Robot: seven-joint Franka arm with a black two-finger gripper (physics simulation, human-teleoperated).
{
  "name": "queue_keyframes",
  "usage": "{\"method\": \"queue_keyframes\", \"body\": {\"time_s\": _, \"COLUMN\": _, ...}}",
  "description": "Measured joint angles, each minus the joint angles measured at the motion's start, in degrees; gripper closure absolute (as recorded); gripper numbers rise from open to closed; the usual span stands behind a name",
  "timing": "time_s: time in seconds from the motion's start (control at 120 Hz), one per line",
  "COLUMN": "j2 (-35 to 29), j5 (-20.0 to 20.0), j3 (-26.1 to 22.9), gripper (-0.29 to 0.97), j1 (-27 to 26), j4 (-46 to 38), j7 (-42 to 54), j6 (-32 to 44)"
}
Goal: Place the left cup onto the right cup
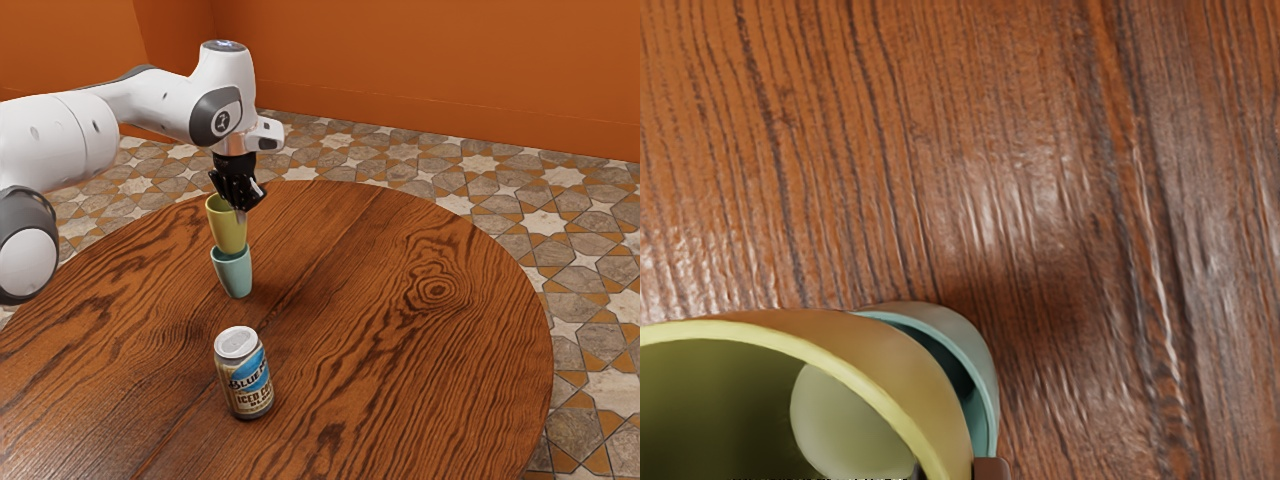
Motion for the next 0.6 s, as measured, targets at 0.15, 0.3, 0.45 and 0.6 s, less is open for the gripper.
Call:
{"method": "queue_keyframes", "body": {"time_s": 0.15, "j2": -0.1, "j5": -1.2, "j3": 0.1, "gripper": 0.76, "j1": 0.0, "j4": -0.2, "j7": 0.2, "j6": 0.1}}
{"method": "queue_keyframes", "body": {"time_s": 0.3, "j2": -0.2, "j5": -2.6, "j3": 0.3, "gripper": 0.73, "j1": 0.1, "j4": -0.7, "j7": 0.4, "j6": 0.0}}
{"method": "queue_keyframes", "body": {"time_s": 0.45, "j2": -0.4, "j5": -3.8, "j3": 0.4, "gripper": 0.65, "j1": 0.2, "j4": -0.9, "j7": 0.6, "j6": -0.1}}
{"method": "queue_keyframes", "body": {"time_s": 0.6, "j2": -1.1, "j5": -4.3, "j3": 0.1, "gripper": 0.45, "j1": -0.1, "j4": -1.0, "j7": 0.6, "j6": -0.5}}
